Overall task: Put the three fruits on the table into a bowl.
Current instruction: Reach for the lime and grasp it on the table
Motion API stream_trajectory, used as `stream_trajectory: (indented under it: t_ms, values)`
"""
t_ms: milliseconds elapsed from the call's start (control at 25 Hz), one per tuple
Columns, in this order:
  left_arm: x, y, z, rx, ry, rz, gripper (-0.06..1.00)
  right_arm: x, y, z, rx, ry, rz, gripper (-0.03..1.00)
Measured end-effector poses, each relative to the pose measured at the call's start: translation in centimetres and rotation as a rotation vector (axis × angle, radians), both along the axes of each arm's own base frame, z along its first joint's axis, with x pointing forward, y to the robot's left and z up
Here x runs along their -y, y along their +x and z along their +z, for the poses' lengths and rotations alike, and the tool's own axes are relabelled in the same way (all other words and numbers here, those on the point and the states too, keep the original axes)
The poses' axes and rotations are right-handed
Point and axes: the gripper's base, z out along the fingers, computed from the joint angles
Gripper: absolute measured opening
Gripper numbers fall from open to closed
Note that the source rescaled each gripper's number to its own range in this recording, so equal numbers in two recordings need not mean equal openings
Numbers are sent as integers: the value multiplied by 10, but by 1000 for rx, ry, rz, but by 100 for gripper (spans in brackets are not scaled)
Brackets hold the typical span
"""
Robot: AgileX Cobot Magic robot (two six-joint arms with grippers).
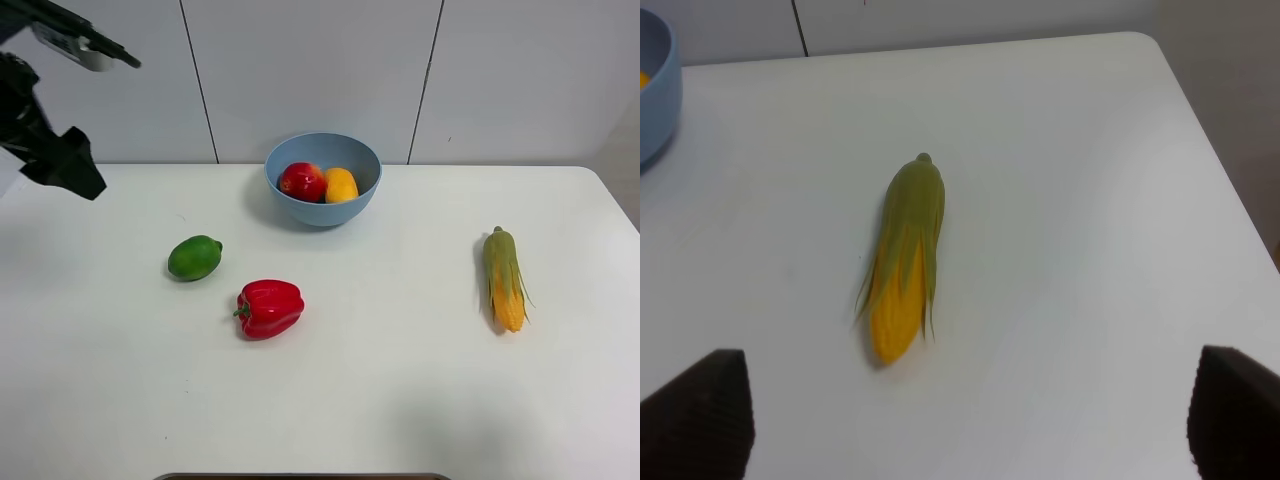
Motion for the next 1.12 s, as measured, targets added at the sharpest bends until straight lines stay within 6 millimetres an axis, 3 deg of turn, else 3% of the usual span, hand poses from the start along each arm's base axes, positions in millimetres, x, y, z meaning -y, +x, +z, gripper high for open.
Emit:
stream_trajectory:
  t_ms: [160, 360, 800, 1120]
  values:
    - [10, 32, -34, -58, 16, -75, 100, 0, 0, 0, 0, 0, 0, 63]
    - [18, 55, -72, -112, 18, -143, 100, 0, 0, 0, 0, 0, 0, 63]
    - [26, 77, -122, -189, -8, -164, 100, 0, 0, 0, 0, 0, 0, 63]
    - [57, 84, -156, -187, 2, -258, 100, 0, 0, 0, 0, 0, 0, 63]
